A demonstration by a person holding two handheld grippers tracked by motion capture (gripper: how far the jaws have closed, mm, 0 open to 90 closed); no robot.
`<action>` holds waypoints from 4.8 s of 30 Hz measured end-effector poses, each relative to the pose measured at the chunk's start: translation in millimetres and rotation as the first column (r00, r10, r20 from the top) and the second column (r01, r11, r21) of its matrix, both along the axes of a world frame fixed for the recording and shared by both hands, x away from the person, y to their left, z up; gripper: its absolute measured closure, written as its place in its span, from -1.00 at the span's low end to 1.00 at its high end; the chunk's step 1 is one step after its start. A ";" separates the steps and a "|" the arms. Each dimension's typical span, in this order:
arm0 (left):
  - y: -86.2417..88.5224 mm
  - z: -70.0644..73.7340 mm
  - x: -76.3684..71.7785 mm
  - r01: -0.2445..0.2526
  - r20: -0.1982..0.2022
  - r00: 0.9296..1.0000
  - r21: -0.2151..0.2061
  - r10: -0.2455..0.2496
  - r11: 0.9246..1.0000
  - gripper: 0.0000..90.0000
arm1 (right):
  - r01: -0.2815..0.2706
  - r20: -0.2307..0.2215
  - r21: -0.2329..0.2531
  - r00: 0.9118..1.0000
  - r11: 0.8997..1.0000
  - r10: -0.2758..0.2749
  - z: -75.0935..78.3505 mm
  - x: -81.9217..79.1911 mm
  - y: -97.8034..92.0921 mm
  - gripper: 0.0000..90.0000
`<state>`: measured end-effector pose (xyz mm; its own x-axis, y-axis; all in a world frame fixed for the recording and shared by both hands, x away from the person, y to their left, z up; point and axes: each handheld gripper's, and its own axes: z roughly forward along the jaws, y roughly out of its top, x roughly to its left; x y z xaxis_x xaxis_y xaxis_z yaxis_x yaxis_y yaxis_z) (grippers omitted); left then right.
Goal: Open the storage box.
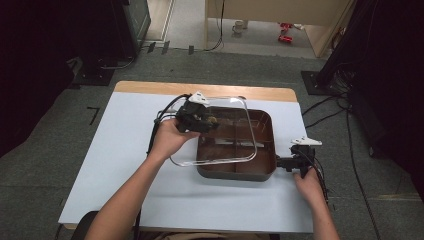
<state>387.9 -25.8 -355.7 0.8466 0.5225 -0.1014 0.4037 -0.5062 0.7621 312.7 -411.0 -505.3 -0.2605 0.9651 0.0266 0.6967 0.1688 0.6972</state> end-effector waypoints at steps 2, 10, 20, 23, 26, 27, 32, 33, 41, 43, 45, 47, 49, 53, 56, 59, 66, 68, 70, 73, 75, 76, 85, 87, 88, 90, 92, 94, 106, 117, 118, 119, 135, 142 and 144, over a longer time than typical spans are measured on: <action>9.5 2.3 0.6 -0.024 0.003 1.000 -0.006 0.024 1.000 0.32 | 0.000 0.000 0.000 1.000 1.000 0.000 0.0 0.0 0.0 -1.00; 51.7 7.6 4.1 -0.139 0.016 0.990 -0.012 0.139 0.990 0.32 | 0.000 0.000 0.001 1.000 1.000 0.000 0.0 0.0 -0.1 -1.00; 90.9 3.2 8.8 -0.228 0.000 0.974 -0.007 0.228 0.974 0.31 | 0.001 -0.001 0.002 1.000 1.000 -0.001 0.0 0.2 -0.1 -1.00; 105.6 -0.1 12.3 -0.259 -0.006 0.966 -0.005 0.259 0.966 0.31 | -0.001 -0.002 0.002 1.000 1.000 0.001 0.0 0.2 -0.2 -1.00; 114.2 -2.2 14.7 -0.278 -0.005 0.961 0.002 0.278 0.961 0.32 | 0.000 -0.002 0.002 1.000 1.000 0.000 0.0 0.2 -0.1 -1.00; 123.2 -5.2 17.2 -0.299 -0.007 0.954 0.003 0.299 0.954 0.32 | -0.001 -0.002 0.001 1.000 1.000 0.001 0.0 0.3 -0.2 -1.00; 139.8 -17.0 23.8 -0.342 -0.009 0.940 0.009 0.342 0.940 0.31 | -0.002 -0.002 0.001 1.000 1.000 0.002 0.1 0.5 -0.4 -1.00; 142.6 -20.8 25.1 -0.352 -0.008 0.936 0.014 0.352 0.936 0.31 | -0.002 -0.003 0.001 1.000 1.000 0.002 0.1 0.5 -0.3 -1.00; 167.3 -59.5 43.5 -0.437 -0.023 0.898 0.062 0.439 0.897 0.31 | -0.001 -0.002 0.001 1.000 1.000 0.001 0.1 0.5 -0.3 -1.00; 171.1 -68.6 48.3 -0.455 -0.034 0.888 0.076 0.458 0.887 0.31 | -0.001 -0.003 0.001 1.000 1.000 0.001 0.1 0.6 -0.2 -1.00; 172.8 -73.8 50.8 -0.459 -0.036 0.885 0.085 0.463 0.884 0.31 | -0.002 -0.002 0.001 1.000 1.000 0.002 0.1 0.6 -0.3 -1.00; 173.0 -86.2 56.1 -0.465 -0.051 0.880 0.106 0.472 0.879 0.31 | -0.001 -0.002 0.001 1.000 1.000 0.001 0.1 0.6 -0.2 -1.00; 171.3 -93.1 59.2 -0.460 -0.050 0.881 0.130 0.470 0.878 0.31 | -0.002 -0.002 0.001 1.000 1.000 0.002 0.1 0.7 -0.2 -1.00; 166.8 -102.6 63.1 -0.458 -0.045 0.882 0.149 0.469 0.876 0.31 | -0.002 -0.002 0.001 1.000 1.000 0.002 0.1 0.6 -0.2 -1.00; 163.5 -109.0 66.0 -0.453 -0.051 0.884 0.155 0.465 0.878 0.31 | -0.002 -0.002 0.001 1.000 1.000 0.002 0.1 0.6 -0.2 -1.00; 158.9 -114.3 67.8 -0.453 -0.047 0.883 0.175 0.467 0.874 0.31 | -0.001 -0.002 0.000 1.000 1.000 0.001 0.1 0.6 -0.1 -1.00; 160.0 -114.8 67.5 -0.453 -0.052 0.884 0.149 0.465 0.879 0.19 | -0.002 -0.001 0.000 1.000 1.000 0.002 0.1 0.5 -0.1 -1.00; 159.2 -113.2 67.3 -0.457 -0.045 0.883 0.139 0.466 0.879 0.11 | -0.001 -0.001 0.000 1.000 1.000 0.001 0.0 0.5 -0.1 -1.00; 157.8 -109.0 65.8 -0.452 -0.036 0.887 0.136 0.461 0.881 0.01 | -0.001 -0.001 0.000 1.000 1.000 0.001 0.0 0.4 -0.1 -1.00; 157.6 -101.5 62.8 -0.453 -0.015 0.889 0.133 0.459 0.882 -0.05 | -0.001 -0.001 0.001 1.000 1.000 0.001 0.1 0.4 0.0 -1.00; 159.1 -95.0 60.6 -0.450 -0.015 0.891 0.112 0.454 0.886 -0.06 | -0.001 -0.001 0.000 1.000 1.000 0.001 0.0 0.4 0.0 -1.00; 159.5 -92.7 59.5 -0.451 -0.013 0.891 0.103 0.455 0.886 -0.06 | -0.001 -0.001 0.000 1.000 1.000 0.001 0.0 0.4 0.0 -1.00; 157.2 -70.9 46.1 -0.435 -0.012 0.900 0.060 0.437 0.898 -0.15 | -0.001 0.000 0.000 1.000 1.000 0.001 0.0 0.3 0.0 -1.00; 154.4 -66.5 40.2 -0.424 -0.029 0.904 0.052 0.426 0.904 -0.18 | -0.001 0.000 -0.001 1.000 1.000 0.001 0.0 0.3 0.1 -1.00; 153.0 -65.5 36.7 -0.415 -0.026 0.908 0.052 0.417 0.908 -0.19 | -0.001 0.000 -0.001 1.000 1.000 0.001 0.0 0.3 0.1 -1.00; 151.8 -64.9 33.7 -0.412 -0.022 0.910 0.055 0.413 0.910 -0.22 | -0.001 0.000 -0.001 1.000 1.000 0.001 0.0 0.3 0.1 -1.00; 149.6 -64.0 28.0 -0.399 -0.017 0.916 0.062 0.401 0.915 -0.23 | -0.001 0.000 -0.001 1.000 1.000 0.001 0.0 0.3 0.1 -1.00; 147.6 -62.9 22.8 -0.390 -0.009 0.920 0.061 0.391 0.919 -0.25 | -0.001 0.000 -0.001 1.000 1.000 0.001 0.0 0.3 0.0 -1.00; 132.7 -62.6 -13.4 -0.302 -0.001 0.953 0.009 0.302 0.953 -0.39 | -0.001 0.000 -0.001 1.000 1.000 0.001 0.0 0.3 0.1 -1.00; 113.8 -76.8 -44.8 -0.225 0.016 0.974 0.006 0.225 0.974 -0.44 | -0.001 0.000 -0.001 1.000 1.000 0.001 0.0 0.3 0.2 -1.00; 113.8 -76.8 -44.8 -0.225 0.016 0.974 0.006 0.225 0.974 -0.44 | -0.001 0.000 -0.001 1.000 1.000 0.001 0.0 0.3 0.2 -1.00; 111.1 -79.2 -47.7 -0.217 0.022 0.976 0.019 0.217 0.976 -0.44 | 0.000 0.000 -0.001 1.000 1.000 0.000 0.1 0.3 0.2 -1.00; 79.4 -112.8 -67.3 -0.053 -0.013 0.998 0.063 0.054 0.997 -0.49 | -0.001 -0.001 -0.002 1.000 1.000 0.001 0.1 0.3 0.2 -1.00; 68.3 -126.7 -65.0 -0.030 -0.034 0.999 0.110 0.034 0.993 -0.49 | -0.001 -0.001 -0.003 1.000 1.000 0.001 0.1 0.3 0.2 -1.00; 65.1 -131.9 -64.4 -0.020 -0.053 0.998 0.135 0.028 0.991 -0.49 | 0.000 -0.001 -0.001 1.000 1.000 0.000 0.1 0.3 0.2 -1.00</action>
